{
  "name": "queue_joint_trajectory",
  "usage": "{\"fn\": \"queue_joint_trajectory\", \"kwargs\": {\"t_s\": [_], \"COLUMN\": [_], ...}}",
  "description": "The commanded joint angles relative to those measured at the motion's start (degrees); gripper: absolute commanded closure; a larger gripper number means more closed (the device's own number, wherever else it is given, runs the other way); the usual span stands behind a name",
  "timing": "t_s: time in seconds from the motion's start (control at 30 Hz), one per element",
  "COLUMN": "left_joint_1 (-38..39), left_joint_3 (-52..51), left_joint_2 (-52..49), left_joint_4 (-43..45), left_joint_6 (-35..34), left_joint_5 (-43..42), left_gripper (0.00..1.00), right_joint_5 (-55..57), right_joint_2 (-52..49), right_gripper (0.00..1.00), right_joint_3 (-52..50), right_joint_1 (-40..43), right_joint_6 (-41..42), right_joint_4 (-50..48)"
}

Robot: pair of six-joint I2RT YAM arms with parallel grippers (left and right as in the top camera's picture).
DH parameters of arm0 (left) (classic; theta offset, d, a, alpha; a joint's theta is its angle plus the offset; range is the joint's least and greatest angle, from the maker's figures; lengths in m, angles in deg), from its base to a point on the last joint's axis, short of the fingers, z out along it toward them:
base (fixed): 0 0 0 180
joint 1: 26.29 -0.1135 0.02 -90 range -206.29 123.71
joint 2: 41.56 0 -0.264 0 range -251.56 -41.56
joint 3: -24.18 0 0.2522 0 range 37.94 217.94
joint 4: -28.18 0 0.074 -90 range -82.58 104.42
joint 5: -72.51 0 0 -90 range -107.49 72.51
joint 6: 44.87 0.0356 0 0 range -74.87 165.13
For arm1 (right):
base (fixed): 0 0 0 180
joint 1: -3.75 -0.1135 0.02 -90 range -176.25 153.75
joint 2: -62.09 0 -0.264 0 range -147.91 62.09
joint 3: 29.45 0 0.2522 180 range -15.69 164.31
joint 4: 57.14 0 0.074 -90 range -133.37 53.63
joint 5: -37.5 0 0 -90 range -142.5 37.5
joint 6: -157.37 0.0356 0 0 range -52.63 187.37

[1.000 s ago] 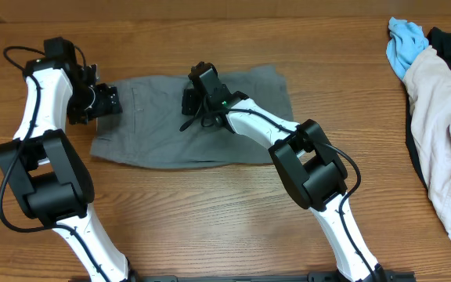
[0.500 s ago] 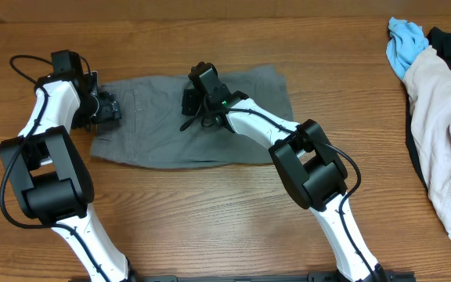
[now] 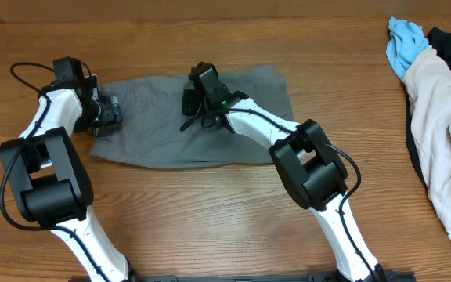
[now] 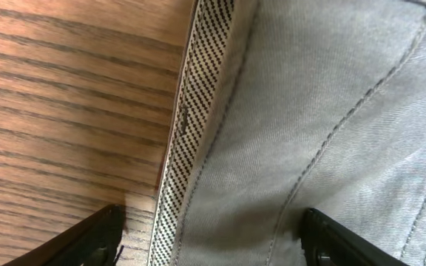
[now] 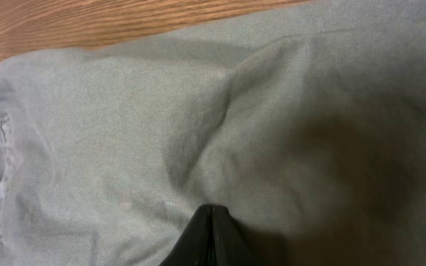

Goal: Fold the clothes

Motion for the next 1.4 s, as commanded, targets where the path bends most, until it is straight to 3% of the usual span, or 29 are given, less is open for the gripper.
{"fn": "queue_joint_trajectory", "kwargs": {"t_s": [0.0, 0.17, 0.5, 0.93, 1.17, 1.37], "left_joint_1": [-1.95, -3.13, -3.06, -3.04, -3.04, -2.99], "left_joint_3": [-2.47, -2.51, -5.49, -9.64, -9.64, -9.64], "left_joint_2": [-1.51, -1.51, -1.51, -1.51, -1.51, -1.51], "left_joint_4": [-0.24, -0.07, 2.25, 5.53, 5.68, 5.68], "left_joint_6": [-0.13, -0.04, 1.2, 1.11, 1.09, 1.14], "left_joint_5": [0.46, -4.46, -4.55, -6.67, -7.89, -11.3], "left_gripper": [0.22, 0.26, 0.28, 0.48, 0.53, 0.44], "right_joint_5": [-0.28, -0.28, -0.28, -0.28, -0.28, -0.28], "right_joint_2": [-2.16, -2.16, -2.16, -2.16, -2.16, -2.16], "right_gripper": [0.95, 0.95, 0.95, 0.9, 0.9, 0.9], "right_joint_3": [-0.04, -0.04, -0.04, -0.04, -0.04, -0.04], "right_joint_1": [0.04, 0.04, 0.04, 0.04, 0.04, 0.04], "right_joint_6": [-0.04, -0.04, -0.02, -0.04, -0.04, -0.04], "right_joint_4": [1.57, 1.57, 1.62, 1.64, 1.62, 1.62]}}
